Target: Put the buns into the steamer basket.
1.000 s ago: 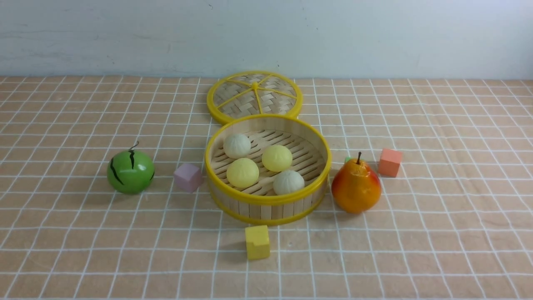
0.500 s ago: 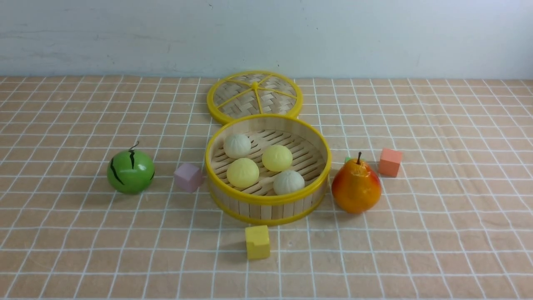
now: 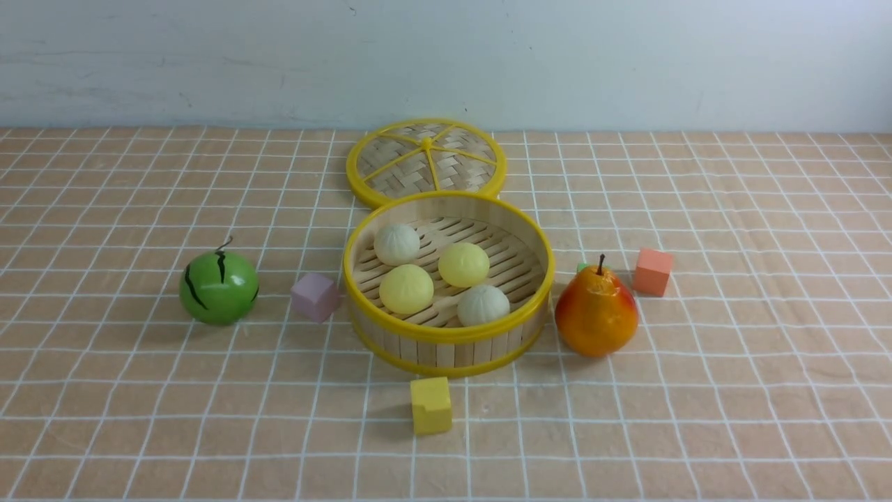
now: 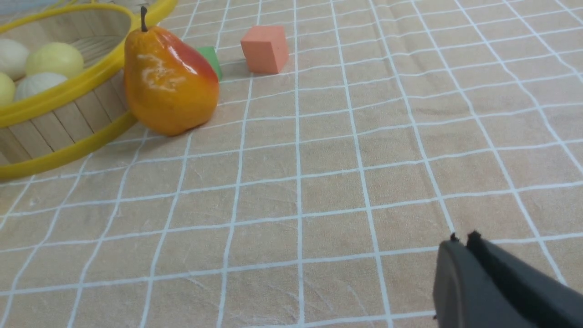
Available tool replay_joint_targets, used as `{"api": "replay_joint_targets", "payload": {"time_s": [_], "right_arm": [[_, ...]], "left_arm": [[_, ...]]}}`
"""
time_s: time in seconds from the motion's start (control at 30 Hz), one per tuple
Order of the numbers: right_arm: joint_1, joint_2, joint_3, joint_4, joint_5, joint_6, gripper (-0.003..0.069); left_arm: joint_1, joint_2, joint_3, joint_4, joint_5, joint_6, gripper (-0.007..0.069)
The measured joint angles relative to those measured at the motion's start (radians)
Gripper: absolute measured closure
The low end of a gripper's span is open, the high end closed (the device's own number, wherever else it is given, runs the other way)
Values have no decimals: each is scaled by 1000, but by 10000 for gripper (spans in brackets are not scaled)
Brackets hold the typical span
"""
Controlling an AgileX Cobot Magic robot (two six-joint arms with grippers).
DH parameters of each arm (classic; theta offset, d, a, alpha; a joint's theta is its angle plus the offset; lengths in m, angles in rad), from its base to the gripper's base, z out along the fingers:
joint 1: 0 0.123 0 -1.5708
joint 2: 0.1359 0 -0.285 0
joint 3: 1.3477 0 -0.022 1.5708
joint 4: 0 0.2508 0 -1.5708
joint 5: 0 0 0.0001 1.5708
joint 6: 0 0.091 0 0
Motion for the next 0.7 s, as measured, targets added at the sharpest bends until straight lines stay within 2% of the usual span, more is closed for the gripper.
{"api": "replay_joint_targets", "payload": {"time_s": [0.7], "right_arm": [[0,0,0,1,0,3,632]], "left_arm": [[0,0,0,3,-1,0,411]]}}
